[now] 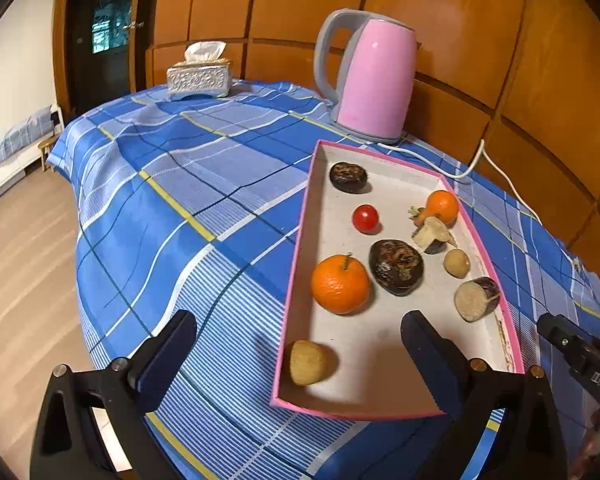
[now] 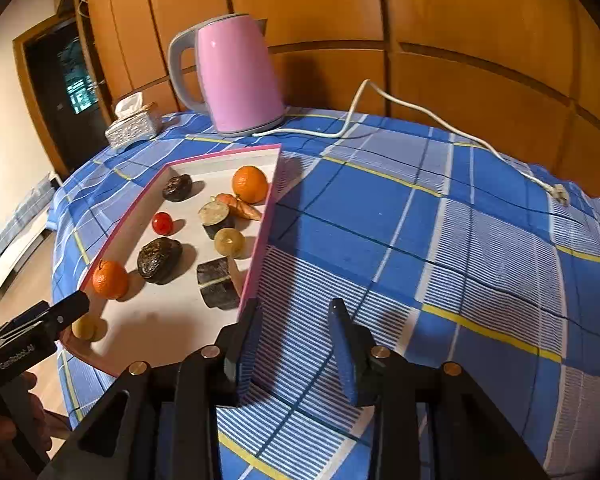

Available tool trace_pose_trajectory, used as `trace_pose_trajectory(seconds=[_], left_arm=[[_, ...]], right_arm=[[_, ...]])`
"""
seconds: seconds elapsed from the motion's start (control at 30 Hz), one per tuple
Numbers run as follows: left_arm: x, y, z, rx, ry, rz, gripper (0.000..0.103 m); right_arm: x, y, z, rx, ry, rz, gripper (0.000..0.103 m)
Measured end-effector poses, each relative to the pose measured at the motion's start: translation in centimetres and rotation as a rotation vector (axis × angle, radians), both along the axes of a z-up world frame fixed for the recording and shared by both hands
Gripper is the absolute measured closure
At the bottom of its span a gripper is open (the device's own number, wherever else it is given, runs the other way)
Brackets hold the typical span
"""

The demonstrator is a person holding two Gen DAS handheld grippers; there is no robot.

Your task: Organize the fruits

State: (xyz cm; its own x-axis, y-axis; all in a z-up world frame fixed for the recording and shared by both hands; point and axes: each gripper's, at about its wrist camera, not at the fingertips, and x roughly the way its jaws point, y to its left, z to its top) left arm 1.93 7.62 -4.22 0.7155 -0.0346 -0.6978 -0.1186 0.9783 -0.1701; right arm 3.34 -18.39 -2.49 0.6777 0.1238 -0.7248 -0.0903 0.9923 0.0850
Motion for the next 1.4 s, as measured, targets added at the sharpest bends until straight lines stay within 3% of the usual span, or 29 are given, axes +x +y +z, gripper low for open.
trace_pose_trajectory(seconds=[0.13,0.27,0.53,0.63,0.8,0.93,1.4], left_arm=[[-0.4,-0.6,0.6,0.015,-0.017,-0.021,0.0],[-0.7,-1.0,1.0,0.017,-0.023,-0.034,0.0],[-1.1,-1.7,1.7,0.06,-0.028,-0.034,0.0],[-1.3,-1.5,1.9,0.041,-0.046,-0.038,0.0],[-1.7,-2.2,2.6,0.115,-0.086,-0.006,0.0],[-1.5,-2.2,2.3,0.139,-0.065,0.011,0.0],[-2.1,-2.3,2.9,0.149,-0.108,0.024,0.0]], right_arm=[[-0.7,0.2,0.2,-0.035,-0.021,-0.034,0.059],[-1.2,0.7,0.5,-0.071,-0.041,-0.063,0.038],[-1.9,1.4,0.8,-0.116,-0.06,-0.08,0.036],[-2.1,1.0,0.9,-0.119,-0.065,-0.107,0.036],[-2.4,1.1,0.9,-0.124,-0.065,-0.113,0.036],[-2.5,1.6,0.8,-0.131,-0.064,-0.1,0.036],[-2.9,2.0,1.2,-0.151,-0.091,-0.094,0.036]])
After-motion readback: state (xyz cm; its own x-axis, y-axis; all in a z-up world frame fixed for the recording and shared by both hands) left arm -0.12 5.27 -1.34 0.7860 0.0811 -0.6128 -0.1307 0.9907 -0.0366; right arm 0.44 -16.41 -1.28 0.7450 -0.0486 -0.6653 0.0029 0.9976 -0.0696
